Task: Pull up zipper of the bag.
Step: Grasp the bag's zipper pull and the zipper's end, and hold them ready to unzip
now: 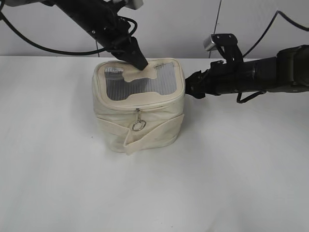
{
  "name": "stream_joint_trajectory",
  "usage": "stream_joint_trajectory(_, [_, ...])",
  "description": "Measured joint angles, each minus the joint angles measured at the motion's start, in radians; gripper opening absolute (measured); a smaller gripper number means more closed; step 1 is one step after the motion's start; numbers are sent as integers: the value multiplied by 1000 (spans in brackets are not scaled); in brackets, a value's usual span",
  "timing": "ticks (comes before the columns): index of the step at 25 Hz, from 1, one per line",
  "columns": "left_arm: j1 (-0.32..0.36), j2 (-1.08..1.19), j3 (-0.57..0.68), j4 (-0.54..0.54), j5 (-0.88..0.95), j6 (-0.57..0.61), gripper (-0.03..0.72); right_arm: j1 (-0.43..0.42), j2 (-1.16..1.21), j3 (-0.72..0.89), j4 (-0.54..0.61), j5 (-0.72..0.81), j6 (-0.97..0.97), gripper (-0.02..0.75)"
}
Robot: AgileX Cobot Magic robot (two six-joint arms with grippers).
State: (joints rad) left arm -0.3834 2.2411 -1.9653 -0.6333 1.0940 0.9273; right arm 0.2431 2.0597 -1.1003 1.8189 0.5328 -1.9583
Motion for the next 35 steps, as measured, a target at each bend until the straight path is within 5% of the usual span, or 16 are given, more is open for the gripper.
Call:
stream_joint_trajectory(10, [2, 0, 0, 10, -5, -4, 44, 24, 97, -123, 7, -21, -5, 369])
stream_joint_trajectory(16, [3, 0, 0, 11, -5, -4, 44, 25, 108, -149, 6, -15, -41, 80])
stream_joint_trajectory(18, [3, 0, 0, 11, -5, -4, 44, 25, 107, -151, 6, -14, -45, 39])
stream_joint_trajectory(35, [2, 0, 0, 8, -5, -4, 44, 4, -14, 59, 17, 21, -82, 18])
